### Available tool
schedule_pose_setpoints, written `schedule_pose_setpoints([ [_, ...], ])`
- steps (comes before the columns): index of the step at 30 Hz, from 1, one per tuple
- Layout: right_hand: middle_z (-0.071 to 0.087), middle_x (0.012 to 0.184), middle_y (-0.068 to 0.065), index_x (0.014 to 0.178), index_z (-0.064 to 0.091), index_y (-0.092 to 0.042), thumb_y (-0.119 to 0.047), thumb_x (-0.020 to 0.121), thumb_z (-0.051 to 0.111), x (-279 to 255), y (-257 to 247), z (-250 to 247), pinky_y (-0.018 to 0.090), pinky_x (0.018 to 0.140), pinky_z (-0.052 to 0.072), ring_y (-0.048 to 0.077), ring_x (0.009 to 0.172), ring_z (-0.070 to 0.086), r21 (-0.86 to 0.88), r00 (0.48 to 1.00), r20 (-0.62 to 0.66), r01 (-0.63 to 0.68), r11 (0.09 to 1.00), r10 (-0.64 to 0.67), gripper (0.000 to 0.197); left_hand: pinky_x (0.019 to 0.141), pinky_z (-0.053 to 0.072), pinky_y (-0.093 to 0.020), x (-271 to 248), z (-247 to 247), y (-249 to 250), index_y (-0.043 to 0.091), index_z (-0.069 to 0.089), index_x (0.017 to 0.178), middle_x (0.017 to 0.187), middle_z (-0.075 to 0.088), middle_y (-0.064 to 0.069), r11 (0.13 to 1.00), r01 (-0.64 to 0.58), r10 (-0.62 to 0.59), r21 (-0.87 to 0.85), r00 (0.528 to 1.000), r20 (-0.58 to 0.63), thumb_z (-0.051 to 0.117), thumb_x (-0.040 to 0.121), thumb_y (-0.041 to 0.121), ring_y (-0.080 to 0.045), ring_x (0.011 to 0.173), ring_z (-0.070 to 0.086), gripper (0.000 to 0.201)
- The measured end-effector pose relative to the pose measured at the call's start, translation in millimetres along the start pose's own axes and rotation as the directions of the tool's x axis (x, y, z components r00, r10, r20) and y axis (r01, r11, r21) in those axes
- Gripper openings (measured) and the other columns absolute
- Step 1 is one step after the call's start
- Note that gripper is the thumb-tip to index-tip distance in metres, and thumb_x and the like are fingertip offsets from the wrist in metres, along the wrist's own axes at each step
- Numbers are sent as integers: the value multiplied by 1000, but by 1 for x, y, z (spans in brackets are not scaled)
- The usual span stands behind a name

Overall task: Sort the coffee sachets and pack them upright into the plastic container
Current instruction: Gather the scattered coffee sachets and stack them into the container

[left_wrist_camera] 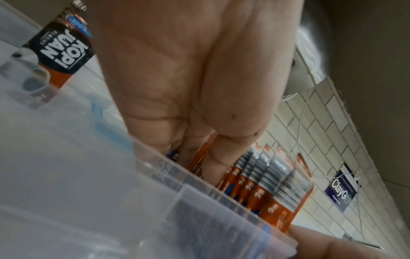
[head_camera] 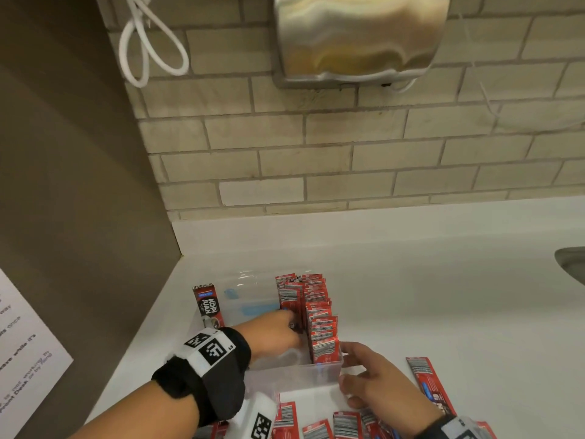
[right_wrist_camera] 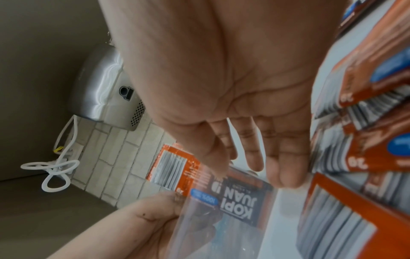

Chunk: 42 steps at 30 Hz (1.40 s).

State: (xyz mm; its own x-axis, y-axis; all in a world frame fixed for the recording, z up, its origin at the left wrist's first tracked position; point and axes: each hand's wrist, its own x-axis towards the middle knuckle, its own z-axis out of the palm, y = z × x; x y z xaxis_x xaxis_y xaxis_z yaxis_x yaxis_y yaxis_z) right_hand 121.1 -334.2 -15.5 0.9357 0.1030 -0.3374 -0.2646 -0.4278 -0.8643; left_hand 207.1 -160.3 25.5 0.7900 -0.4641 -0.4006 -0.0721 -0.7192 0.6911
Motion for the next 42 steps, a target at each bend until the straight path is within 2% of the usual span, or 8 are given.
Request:
schedule_pose_setpoints([
  [14,53,122,-5,130,45,-23,-17,91,54,-1,-5,0,14,65,48,13,85,64,-47,999,-27,-20,999,19,40,95,36,-22,-7,-5,-4,15,43,137,140,47,-5,994,93,-90,65,995,-48,47,91,0,-18,126,45,49],
  [20,52,122,-9,131,43,-24,-15,92,53,-8,-6,-3,17,73,54,13,85,67,-58,996,-84,-12,998,7,42,89,35,-18,-12,-7,-3,14,48,134,139,47,-5,990,76,-67,116,994,-83,41,92,-4,-19,127,45,46],
  [24,49,118,-12,120,44,-30,-17,93,54,-17,-12,-6,15,69,51,8,85,64,-27,986,-164,23,999,-27,32,88,39,-19,-25,-15,-5,25,52,125,140,46,-1,998,45,-40,31,989,-144,44,90,-1,-15,128,44,44],
  [27,54,110,-10,105,53,-26,-13,89,58,-24,-17,-12,30,78,54,13,84,63,22,952,-296,83,996,-73,20,100,38,-23,-52,-26,-4,37,56,105,136,50,8,996,-80,69,-36,967,-244,47,91,0,-9,126,46,41],
  [29,58,103,-3,97,57,-23,-9,88,58,-30,-22,-14,36,80,54,17,83,63,65,934,-344,129,990,-99,16,89,44,-21,-82,-30,-4,31,60,99,121,62,7,982,-158,111,-108,930,-350,51,90,0,-9,109,59,34],
  [34,63,89,4,92,61,-13,-5,88,56,-49,-44,12,22,66,50,17,77,63,137,975,-154,180,974,-158,10,62,49,-22,-159,-22,-34,18,67,95,86,72,0,928,-157,-51,-338,845,-532,51,89,-3,-10,72,66,27],
  [38,62,94,-5,97,62,-22,-15,89,57,-53,-47,51,15,68,47,7,77,59,-33,981,66,187,982,-185,11,67,52,-30,-188,0,-77,25,65,91,84,69,1,941,86,-248,-326,831,-498,54,90,9,-12,76,66,20],
  [42,57,107,-16,107,59,-27,-22,90,58,-50,-48,83,1,69,35,-2,92,53,-210,970,165,209,955,-176,18,77,53,-34,-194,22,-113,29,55,105,98,62,4,928,302,-370,-220,827,-423,60,89,26,-10,84,62,17],
])
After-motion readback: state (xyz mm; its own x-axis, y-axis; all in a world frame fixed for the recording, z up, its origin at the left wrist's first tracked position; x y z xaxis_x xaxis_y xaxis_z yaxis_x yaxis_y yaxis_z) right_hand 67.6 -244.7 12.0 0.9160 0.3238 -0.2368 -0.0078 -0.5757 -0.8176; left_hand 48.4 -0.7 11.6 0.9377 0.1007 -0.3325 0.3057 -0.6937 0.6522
